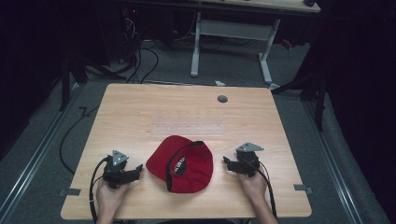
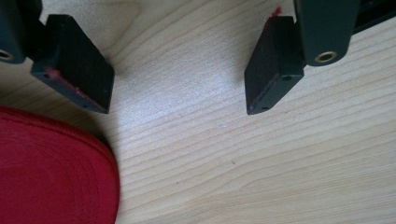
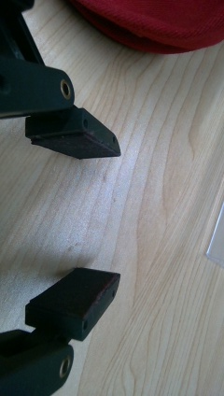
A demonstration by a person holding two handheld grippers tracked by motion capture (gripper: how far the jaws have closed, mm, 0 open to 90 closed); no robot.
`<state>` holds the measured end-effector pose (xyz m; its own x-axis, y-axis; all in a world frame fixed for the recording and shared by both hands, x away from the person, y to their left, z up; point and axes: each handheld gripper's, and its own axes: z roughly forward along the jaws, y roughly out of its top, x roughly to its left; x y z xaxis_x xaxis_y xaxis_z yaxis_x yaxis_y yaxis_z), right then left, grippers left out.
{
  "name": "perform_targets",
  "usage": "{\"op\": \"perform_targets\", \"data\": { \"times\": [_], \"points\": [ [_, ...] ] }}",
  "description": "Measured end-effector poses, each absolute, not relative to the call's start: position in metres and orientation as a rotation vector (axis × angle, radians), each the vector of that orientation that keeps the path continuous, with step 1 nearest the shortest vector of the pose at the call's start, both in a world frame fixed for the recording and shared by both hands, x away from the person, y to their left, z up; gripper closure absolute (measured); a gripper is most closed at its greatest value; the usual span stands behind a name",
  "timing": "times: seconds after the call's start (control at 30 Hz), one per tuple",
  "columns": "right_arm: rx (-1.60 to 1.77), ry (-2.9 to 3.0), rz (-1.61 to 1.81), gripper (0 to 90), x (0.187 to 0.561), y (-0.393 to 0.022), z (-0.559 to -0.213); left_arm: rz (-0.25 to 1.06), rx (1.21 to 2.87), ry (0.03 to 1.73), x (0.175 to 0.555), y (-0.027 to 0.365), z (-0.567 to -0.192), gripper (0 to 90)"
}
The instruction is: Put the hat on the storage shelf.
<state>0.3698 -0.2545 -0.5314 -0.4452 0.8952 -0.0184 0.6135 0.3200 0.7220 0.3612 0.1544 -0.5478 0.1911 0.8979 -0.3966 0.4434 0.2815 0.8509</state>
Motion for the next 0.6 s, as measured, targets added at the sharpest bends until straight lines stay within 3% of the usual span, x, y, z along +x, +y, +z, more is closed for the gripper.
{"op": "perform_targets", "data": {
  "times": [0.6],
  "points": [
    [1.338,2.172,0.913,33.8,0.3695,-0.2542,-0.5313,0.513,1.340,1.426,0.3606,0.1535,-0.5479,23.8]
  ]
}}
